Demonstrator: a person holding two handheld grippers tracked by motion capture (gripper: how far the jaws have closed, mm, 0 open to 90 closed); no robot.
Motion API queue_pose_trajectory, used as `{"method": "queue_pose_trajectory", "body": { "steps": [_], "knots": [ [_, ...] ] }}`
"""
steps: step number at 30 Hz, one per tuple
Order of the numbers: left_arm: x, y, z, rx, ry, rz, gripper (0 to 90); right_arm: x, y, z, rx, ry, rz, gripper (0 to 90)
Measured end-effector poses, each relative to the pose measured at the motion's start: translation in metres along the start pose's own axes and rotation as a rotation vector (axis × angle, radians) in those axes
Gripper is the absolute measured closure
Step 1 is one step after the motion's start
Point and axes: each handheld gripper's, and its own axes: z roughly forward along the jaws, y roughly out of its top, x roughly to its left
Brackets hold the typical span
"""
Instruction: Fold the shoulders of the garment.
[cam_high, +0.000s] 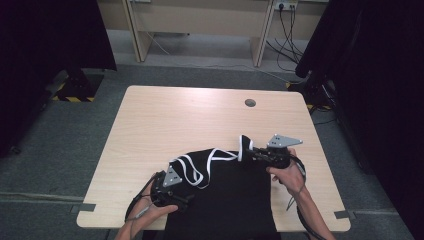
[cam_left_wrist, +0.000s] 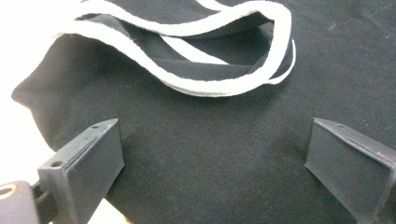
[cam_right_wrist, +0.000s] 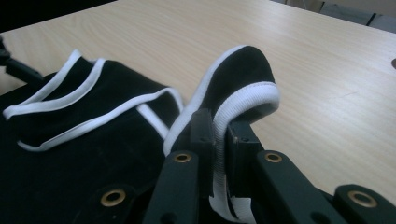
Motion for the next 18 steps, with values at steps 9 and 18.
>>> {"method": "queue_pose_trajectory", "body": {
  "steps": [9, 18],
  "knots": [
    [0.0, 0.0, 0.0, 0.0, 0.001, -0.001, 3.4, 0.012, -0.014, -0.018, 0.009, -0.002, 0.016, 63.7],
    [0.0, 0.0, 0.0, 0.0, 0.001, -0.001, 3.4, 0.014, -0.01, -0.034, -0.001, -0.011, -0.001, 60.2]
  ]
}}
